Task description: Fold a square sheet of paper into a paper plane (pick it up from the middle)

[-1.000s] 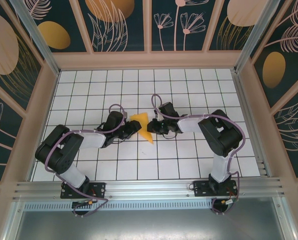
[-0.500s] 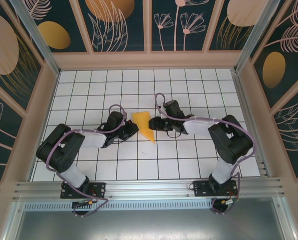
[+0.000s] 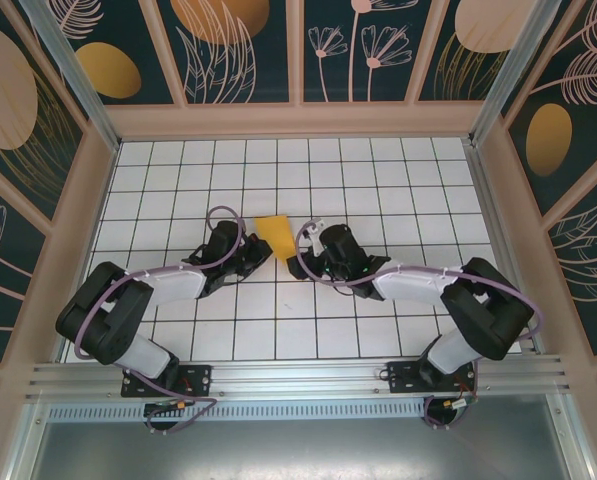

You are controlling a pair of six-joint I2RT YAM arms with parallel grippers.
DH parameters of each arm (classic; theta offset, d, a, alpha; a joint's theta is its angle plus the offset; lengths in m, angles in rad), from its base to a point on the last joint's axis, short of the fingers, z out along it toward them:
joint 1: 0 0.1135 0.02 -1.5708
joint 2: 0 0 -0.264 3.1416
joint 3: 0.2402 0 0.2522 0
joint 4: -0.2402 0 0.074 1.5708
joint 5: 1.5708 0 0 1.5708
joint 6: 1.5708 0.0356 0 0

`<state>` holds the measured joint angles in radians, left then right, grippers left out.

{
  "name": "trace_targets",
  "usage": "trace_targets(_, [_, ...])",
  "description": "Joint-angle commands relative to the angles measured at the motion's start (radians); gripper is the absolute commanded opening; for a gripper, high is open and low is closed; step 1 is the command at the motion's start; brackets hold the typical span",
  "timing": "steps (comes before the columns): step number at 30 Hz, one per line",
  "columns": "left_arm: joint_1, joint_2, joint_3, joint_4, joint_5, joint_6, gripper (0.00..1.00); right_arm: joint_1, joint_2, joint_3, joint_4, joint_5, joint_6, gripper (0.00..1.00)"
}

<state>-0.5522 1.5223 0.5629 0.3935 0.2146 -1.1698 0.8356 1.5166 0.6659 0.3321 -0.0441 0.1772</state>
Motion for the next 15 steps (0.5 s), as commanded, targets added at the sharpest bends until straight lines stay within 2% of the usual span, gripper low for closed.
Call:
trace_targets(1, [-0.006,-0.012,-0.002,-0.043,-0.027,-0.019,0.03,0.030,0.028,-0.048,0.169,0.072,-0.143,0.67])
trace_targets(9, [-0.006,-0.014,0.018,-0.071,-0.026,-0.018,0.04,0.086,0.139,-0.026,0.260,0.075,-0.296,0.55])
trace_targets(15, [-0.006,-0.020,0.021,-0.078,-0.018,-0.024,0.04,0.125,0.206,-0.060,0.415,0.076,-0.395,0.52])
